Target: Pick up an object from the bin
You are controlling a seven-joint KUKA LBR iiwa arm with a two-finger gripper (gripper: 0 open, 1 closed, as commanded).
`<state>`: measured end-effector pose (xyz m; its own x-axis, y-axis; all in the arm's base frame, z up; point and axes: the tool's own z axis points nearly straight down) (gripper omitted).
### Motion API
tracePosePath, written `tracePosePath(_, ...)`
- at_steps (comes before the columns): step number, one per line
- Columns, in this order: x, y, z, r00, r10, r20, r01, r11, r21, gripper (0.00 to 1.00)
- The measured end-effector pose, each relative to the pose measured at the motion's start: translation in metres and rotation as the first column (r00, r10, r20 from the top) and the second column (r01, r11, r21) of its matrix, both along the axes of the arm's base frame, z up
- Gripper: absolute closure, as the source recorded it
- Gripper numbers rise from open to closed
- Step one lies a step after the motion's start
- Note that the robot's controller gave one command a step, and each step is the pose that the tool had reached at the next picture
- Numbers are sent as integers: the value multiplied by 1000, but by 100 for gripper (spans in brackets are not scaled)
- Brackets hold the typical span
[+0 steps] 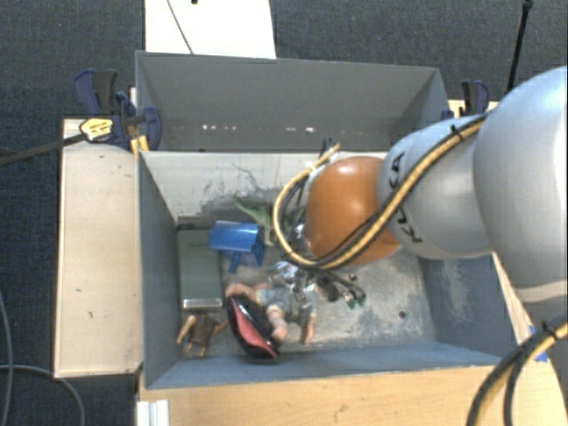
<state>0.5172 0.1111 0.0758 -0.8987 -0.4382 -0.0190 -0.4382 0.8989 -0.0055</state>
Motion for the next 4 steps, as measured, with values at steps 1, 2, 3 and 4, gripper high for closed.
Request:
tracePosePath(1,0,0,0,1000,0,0,0,1000,0,100)
tracePosePath(2,-1,-1,48,1000,-2,-20,2,1000,-3,100)
tracePosePath(3,6,41,48,999,34,-6,-34,999,1,100)
tracePosePath(4,-2,47,68,998,51,-26,-51,999,-5,100)
